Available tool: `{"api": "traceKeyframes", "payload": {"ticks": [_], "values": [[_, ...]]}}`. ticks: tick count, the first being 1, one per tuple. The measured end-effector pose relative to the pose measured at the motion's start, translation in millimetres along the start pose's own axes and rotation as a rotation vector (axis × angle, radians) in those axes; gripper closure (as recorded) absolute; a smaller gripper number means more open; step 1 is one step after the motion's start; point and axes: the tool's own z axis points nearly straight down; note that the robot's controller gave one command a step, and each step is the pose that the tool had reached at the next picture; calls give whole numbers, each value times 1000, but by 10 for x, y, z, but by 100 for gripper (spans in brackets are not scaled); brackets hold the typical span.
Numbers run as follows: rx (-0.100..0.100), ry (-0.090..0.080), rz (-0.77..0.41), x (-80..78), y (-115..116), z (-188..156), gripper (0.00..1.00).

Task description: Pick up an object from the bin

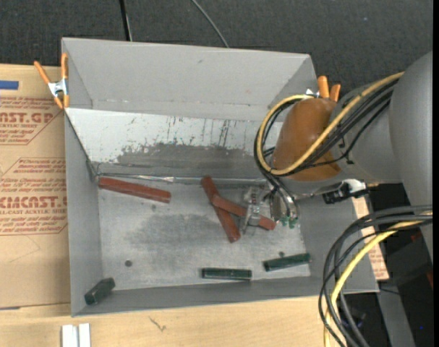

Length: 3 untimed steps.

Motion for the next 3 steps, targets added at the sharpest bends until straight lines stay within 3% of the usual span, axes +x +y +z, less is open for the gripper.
{"api": "traceKeyframes", "payload": {"ticks": [1, 2, 3], "values": [[-3, -3, 80, 58, -34, 1, 100], [0, 5, 396, 19, -263, -90, 100], [0, 5, 298, 241, -494, -37, 100]]}}
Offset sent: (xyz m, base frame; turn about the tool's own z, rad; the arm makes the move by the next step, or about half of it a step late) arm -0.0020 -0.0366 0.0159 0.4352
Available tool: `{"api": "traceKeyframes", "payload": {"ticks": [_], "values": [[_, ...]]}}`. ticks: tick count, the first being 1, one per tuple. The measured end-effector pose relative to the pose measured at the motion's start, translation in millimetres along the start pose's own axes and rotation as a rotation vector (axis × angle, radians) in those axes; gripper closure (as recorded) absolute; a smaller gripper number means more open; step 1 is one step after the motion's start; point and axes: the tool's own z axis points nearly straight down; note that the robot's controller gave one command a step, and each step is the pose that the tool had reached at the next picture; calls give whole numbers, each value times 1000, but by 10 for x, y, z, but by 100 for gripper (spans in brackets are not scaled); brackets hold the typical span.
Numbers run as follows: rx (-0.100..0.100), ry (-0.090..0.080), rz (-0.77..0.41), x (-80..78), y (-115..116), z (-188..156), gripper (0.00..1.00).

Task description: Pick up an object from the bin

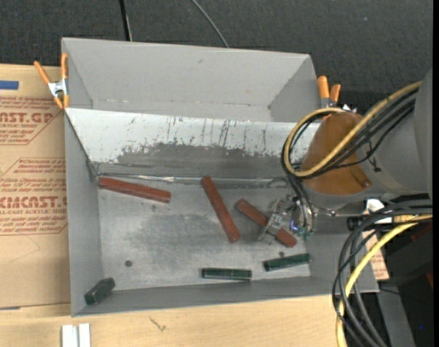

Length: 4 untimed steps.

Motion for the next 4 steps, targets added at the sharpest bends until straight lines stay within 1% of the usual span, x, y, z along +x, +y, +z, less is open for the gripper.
{"api": "traceKeyframes", "payload": {"ticks": [1, 2, 3, 4], "values": [[1, 2, -164, 144, -2, -138, 100], [-1, 2, -24, -53, 9, -409, 100], [0, -2, -195, -76, 66, -597, 100], [0, -2, -208, 306, -387, -1583, 100]]}}
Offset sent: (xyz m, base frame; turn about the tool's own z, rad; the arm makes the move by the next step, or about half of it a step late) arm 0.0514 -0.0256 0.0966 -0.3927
